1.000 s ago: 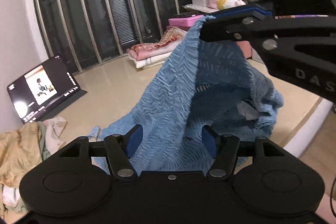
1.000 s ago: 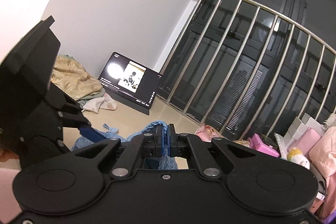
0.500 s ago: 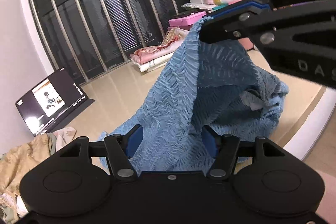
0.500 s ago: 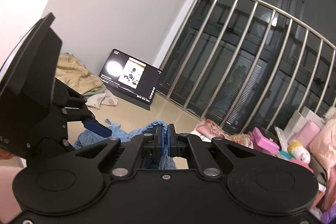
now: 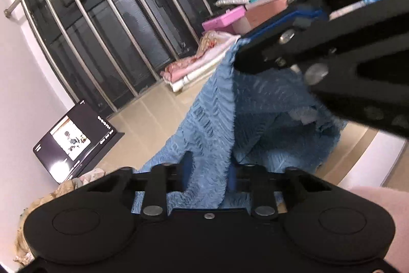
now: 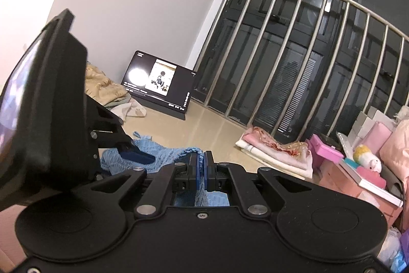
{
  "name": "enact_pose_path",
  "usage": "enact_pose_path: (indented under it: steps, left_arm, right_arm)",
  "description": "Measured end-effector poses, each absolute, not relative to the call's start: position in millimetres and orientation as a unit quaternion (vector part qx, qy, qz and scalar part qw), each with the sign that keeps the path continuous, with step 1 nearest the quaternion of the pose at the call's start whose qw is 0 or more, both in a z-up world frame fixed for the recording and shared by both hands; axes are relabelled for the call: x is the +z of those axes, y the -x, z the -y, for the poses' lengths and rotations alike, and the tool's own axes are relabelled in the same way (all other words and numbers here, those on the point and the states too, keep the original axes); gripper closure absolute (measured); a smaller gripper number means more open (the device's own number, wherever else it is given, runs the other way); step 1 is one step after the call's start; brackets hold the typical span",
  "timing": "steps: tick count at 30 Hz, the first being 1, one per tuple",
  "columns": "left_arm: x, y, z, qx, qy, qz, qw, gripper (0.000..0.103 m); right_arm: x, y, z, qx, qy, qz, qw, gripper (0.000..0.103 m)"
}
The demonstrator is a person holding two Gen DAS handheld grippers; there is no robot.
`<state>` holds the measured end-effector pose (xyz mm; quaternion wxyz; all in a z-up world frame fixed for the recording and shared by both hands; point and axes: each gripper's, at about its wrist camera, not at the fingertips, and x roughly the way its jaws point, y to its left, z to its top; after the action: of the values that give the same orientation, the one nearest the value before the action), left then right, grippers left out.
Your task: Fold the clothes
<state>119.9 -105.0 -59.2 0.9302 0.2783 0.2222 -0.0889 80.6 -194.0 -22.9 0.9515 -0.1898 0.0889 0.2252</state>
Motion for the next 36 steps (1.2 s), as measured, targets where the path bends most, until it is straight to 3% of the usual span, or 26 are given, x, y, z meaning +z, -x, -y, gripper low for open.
enact_pose_path:
  steps: [6,19,33,36]
  left_arm:
    - [-60.4,-118.1,100.5,-0.088,-0.281,-0.226,0.928,0.097]
    - [-62.1,-106.0,110.6,-0.080,-0.331,-0.184,0.922,0.097]
    - [-72.9,-101.0,112.4,-0.090,-0.342,-0.207,0.912,0.093]
    - [-74.1,-97.6,111.6,-0.088,-0.349,-0.202,0.911,0.085]
  right_arm:
    - [-25.5,-76.2,197.0,0.215,0.191,-0.088,0.954,0.100]
    - [-45.1,-72.3,208.3,0.181,0.192,-0.126,0.956,0.100]
    - [-39.2,-60.8,206.4,0.224,0.175,-0.108,0.953,0.100]
    - [-38.5,-60.4,205.5,0.233,0.181,-0.106,0.949,0.100]
